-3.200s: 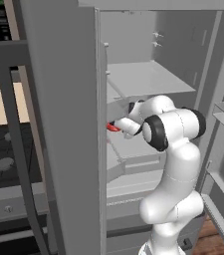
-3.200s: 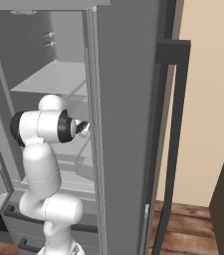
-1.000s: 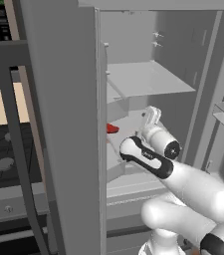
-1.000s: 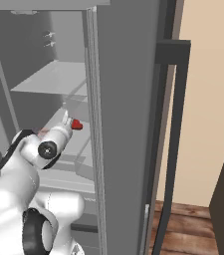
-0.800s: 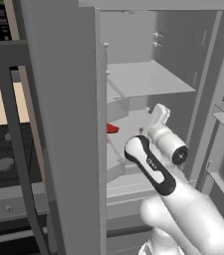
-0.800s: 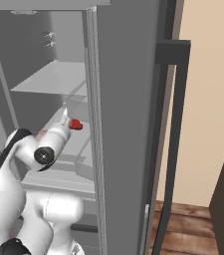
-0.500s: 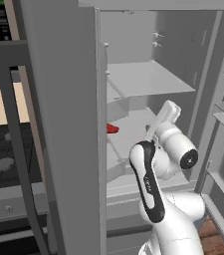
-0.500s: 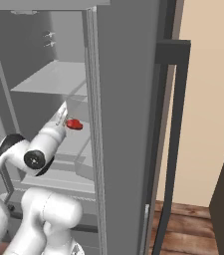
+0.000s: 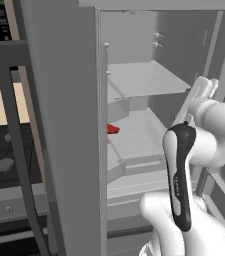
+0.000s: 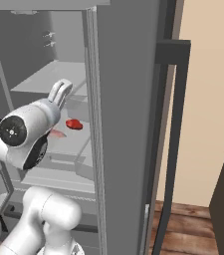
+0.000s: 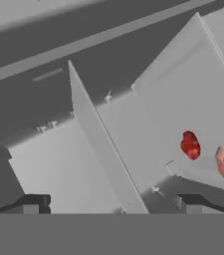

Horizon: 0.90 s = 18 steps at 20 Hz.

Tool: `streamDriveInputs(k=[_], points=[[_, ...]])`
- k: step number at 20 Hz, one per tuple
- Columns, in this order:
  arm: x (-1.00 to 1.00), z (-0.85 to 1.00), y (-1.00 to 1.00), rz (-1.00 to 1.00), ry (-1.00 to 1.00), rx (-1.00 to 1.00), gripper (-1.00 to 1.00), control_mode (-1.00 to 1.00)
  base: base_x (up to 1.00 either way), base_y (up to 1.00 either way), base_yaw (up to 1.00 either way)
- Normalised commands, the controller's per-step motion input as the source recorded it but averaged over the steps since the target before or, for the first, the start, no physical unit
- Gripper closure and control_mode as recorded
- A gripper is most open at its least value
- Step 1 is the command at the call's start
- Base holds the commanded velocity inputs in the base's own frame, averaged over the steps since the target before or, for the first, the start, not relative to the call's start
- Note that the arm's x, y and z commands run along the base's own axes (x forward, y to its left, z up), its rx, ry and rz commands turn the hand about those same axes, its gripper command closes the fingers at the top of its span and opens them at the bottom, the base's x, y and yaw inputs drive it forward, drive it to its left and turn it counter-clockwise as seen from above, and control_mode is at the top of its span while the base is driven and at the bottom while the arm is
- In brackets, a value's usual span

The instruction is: Place the steak on the counter behind the older steak on the same shelf of the fridge to maintain FIFO order. Close the fridge door when finished.

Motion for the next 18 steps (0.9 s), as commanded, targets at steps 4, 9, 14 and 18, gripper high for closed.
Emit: streamDriveInputs(k=[4,9,14,18], points=[[-0.75,0.47,-0.07,0.0,0.18,-0.09,-1.0,-1.0,0.0,0.0,0.0],[-0.69,-0.01,0.03,0.0,0.25,-0.16,-1.0,-1.0,0.0,0.0,0.0],[-0.38,-0.39,0.02,0.0,0.19,-0.15,-1.0,-1.0,0.0,0.0,0.0],[0.0,-0.15,0.09,0.0,0.1,-0.02,-1.0,-1.0,0.0,0.0,0.0]])
